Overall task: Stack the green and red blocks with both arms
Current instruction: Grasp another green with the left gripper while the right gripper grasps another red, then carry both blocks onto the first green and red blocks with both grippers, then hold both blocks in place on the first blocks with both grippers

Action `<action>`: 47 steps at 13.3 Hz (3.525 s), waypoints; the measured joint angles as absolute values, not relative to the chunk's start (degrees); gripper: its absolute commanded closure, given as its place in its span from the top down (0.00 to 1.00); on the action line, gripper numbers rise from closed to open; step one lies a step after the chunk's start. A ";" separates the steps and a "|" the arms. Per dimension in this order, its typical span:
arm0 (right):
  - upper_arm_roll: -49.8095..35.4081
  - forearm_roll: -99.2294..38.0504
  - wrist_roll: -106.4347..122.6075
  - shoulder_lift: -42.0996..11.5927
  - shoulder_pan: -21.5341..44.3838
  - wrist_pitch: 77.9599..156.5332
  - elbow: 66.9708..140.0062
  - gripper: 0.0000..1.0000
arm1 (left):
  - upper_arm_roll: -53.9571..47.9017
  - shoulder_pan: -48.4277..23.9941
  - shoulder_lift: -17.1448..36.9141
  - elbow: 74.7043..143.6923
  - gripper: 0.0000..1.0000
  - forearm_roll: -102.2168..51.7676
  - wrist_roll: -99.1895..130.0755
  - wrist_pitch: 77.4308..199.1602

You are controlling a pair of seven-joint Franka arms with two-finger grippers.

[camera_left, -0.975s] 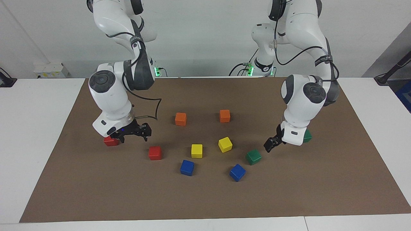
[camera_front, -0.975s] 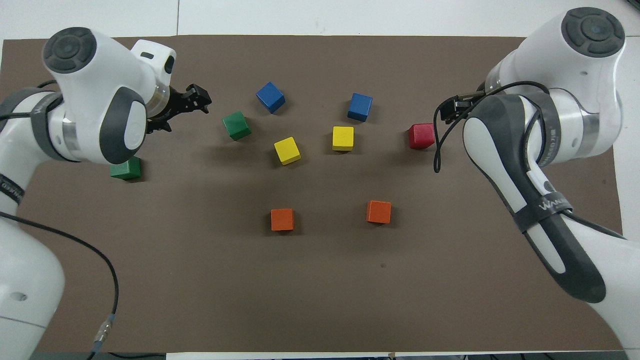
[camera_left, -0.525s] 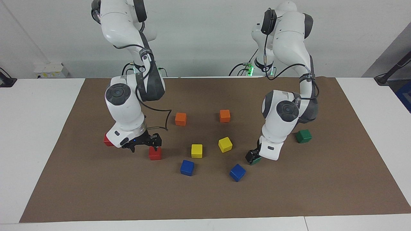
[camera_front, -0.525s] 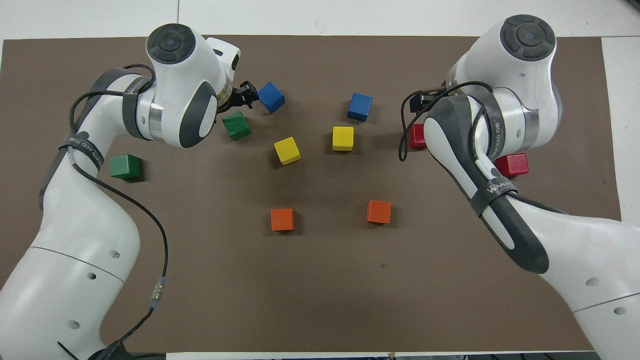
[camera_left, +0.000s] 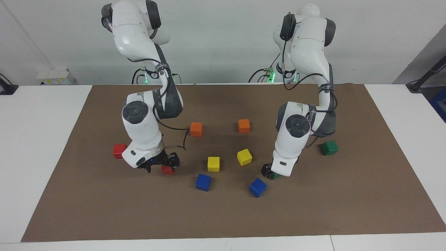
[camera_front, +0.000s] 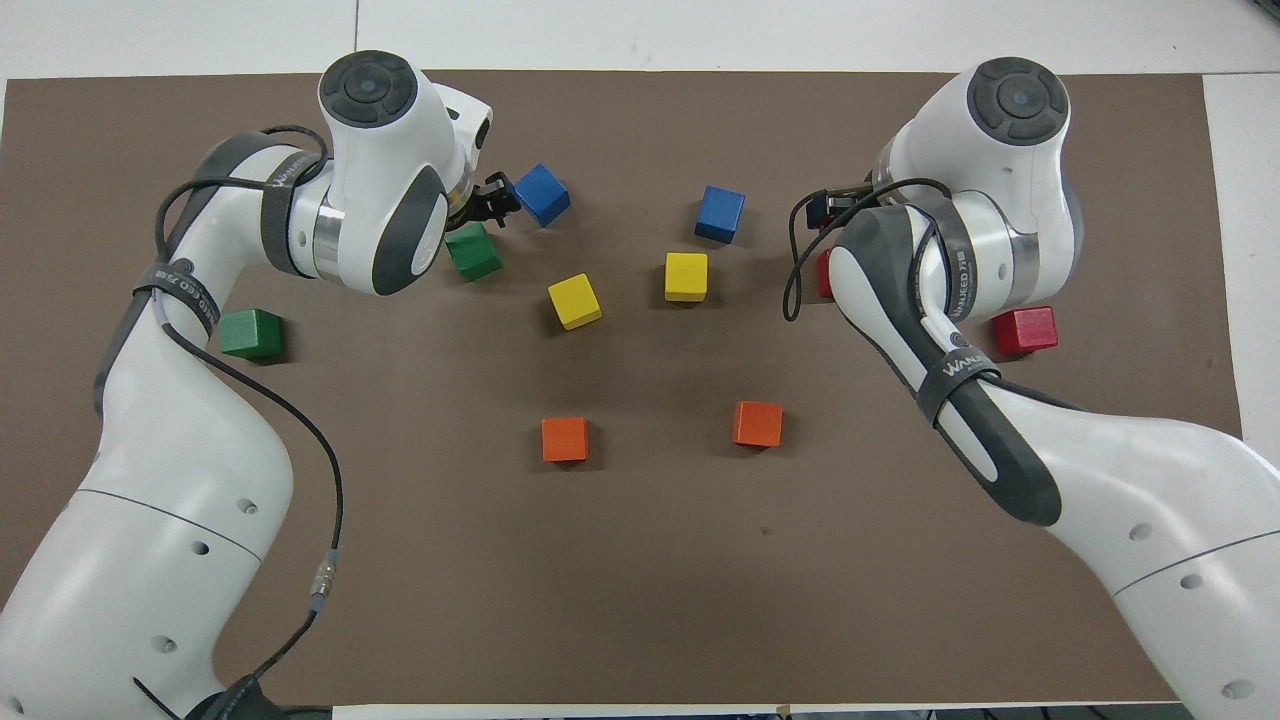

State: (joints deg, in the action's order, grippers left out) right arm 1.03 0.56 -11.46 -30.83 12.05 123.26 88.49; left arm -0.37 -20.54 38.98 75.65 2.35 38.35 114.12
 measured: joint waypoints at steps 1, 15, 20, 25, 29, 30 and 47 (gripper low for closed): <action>1.01 0.56 -12.20 -30.83 12.24 124.40 89.69 1.00 | -0.37 -20.55 38.99 75.83 1.00 1.36 38.45 114.12; 1.00 0.56 -13.97 -29.51 13.56 129.07 97.48 0.90 | -0.16 -20.45 38.13 82.21 0.00 -0.29 40.88 119.37; 1.00 0.56 -13.98 -29.25 13.56 129.05 97.68 0.00 | 0.14 -16.70 31.02 82.40 0.00 -0.30 36.44 109.89; 1.45 0.65 -14.53 -27.13 12.60 124.92 94.79 0.00 | 0.54 -4.86 17.25 90.32 0.00 -0.34 11.42 101.89; 1.83 0.89 -4.17 -23.11 5.38 120.54 93.67 0.00 | 0.58 0.06 16.30 92.94 0.00 -0.38 -0.77 101.43; 1.85 0.88 -0.54 -22.22 3.01 119.51 93.79 0.00 | 0.54 0.22 16.29 93.58 0.00 -0.38 -2.88 101.65; 1.80 0.88 8.66 -8.57 -4.82 126.24 115.94 0.00 | 0.46 2.96 12.60 106.84 0.00 -0.47 0.29 115.59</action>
State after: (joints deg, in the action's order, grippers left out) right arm 1.80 0.88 8.66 -8.57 -4.82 126.24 115.94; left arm 0.46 2.96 12.60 106.84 -0.47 0.29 115.59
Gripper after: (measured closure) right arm 0.454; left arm 0.449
